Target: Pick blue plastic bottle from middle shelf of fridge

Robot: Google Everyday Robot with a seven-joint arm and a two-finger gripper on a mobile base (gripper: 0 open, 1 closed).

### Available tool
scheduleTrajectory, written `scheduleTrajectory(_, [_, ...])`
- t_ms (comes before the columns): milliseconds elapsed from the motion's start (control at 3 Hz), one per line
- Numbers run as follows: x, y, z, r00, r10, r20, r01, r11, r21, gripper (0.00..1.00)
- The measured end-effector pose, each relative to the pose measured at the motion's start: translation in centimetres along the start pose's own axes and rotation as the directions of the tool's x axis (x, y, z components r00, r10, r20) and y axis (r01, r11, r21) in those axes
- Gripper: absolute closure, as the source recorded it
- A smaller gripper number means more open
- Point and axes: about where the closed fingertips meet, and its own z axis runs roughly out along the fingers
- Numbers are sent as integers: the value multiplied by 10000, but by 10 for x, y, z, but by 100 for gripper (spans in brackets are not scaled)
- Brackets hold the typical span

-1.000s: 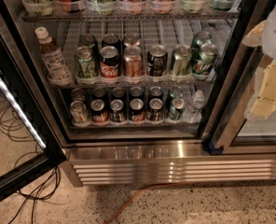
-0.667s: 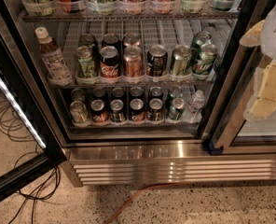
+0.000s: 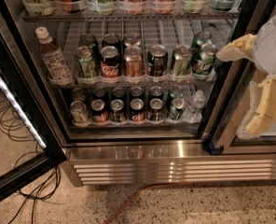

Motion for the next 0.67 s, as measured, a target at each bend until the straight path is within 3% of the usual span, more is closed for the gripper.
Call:
scheduleTrajectory(333, [-45, 20, 5, 9855, -135, 1689, 158, 9998, -121, 0])
scheduleTrajectory(667, [-86, 25, 9, 9698, 39, 2437, -134, 9992, 374, 0])
